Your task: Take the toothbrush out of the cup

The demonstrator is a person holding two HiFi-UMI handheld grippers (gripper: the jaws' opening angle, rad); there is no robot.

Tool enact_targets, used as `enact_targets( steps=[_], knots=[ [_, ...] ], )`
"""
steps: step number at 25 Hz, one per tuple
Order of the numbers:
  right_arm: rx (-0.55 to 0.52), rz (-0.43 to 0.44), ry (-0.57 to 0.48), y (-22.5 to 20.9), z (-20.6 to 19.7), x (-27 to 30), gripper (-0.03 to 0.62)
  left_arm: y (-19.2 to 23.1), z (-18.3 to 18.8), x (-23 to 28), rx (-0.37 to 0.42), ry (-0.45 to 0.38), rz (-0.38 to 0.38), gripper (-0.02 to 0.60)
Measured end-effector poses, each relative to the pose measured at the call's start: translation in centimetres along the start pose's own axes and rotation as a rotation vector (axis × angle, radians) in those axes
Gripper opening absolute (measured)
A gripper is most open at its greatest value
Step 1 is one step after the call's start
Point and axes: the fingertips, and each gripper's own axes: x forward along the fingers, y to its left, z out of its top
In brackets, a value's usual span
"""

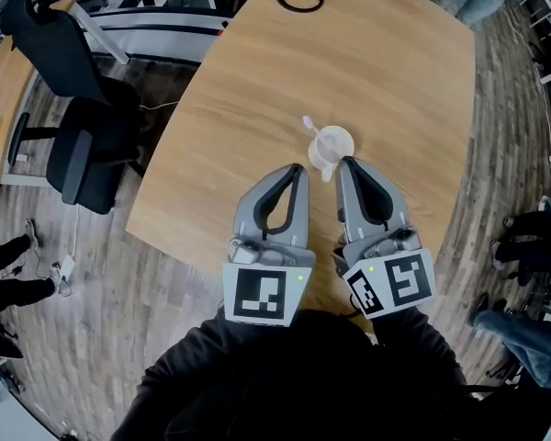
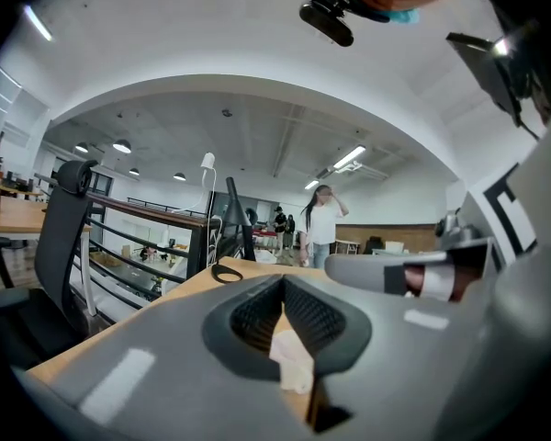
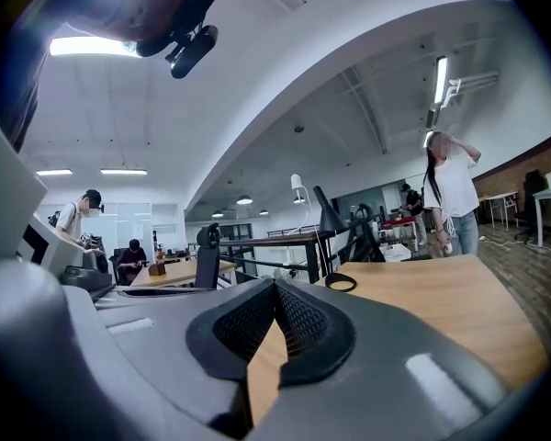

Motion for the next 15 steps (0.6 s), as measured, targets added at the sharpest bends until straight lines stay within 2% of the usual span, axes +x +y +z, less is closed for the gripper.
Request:
enact_targets(
  steps=[8, 15],
  knots=[
    [0.000, -0.007, -0.025, -0.8, 0.9, 2.5, 0.002, 1.1, -0.2, 2.2, -0.017, 0.020, -0.020, 0.008],
    [0.032, 0.001, 0.019, -1.4, -1.7, 4.4, 0.002, 1.7, -2.2, 3.8, -0.030, 0.063, -0.032, 0.008]
  ],
)
